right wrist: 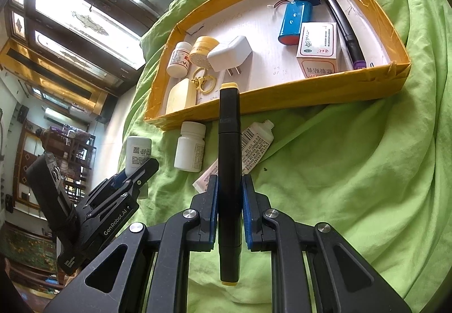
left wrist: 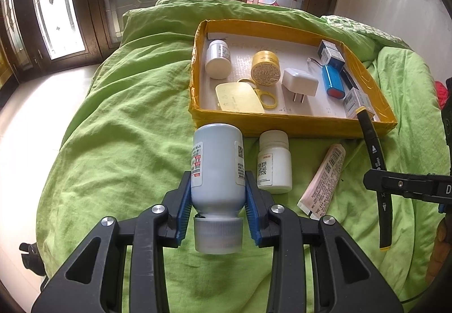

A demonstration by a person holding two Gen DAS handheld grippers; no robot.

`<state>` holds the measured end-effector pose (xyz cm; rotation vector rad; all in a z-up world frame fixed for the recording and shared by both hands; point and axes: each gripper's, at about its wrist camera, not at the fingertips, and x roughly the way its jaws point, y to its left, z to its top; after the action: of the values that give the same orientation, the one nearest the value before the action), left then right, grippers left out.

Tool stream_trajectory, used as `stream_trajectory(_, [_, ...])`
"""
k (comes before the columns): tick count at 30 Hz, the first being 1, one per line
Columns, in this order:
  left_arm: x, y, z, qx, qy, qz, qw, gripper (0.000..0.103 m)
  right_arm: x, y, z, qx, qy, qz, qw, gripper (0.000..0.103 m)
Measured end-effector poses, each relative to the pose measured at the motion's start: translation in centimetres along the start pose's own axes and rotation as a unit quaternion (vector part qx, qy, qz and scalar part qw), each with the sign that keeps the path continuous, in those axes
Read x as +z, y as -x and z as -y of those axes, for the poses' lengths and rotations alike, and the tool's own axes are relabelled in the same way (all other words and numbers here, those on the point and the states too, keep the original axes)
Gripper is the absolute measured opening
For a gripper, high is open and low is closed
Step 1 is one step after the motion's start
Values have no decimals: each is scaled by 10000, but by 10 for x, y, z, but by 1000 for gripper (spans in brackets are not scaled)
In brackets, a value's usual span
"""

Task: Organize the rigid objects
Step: 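Carry the white bottle with the left tool while the right tool carries the marker over the tray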

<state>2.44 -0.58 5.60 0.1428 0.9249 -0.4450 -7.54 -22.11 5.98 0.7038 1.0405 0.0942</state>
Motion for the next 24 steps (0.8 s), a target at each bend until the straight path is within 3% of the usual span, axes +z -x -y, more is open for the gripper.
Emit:
stream_trajectory(11, [-3,1,19,245,-351,-95,9990,32,9,14,-9,344,24,237,9991,14])
stream_trajectory(24, [21,16,42,194,-226,-106,9995,32,26,41,-9,745,-37,612,9953,14])
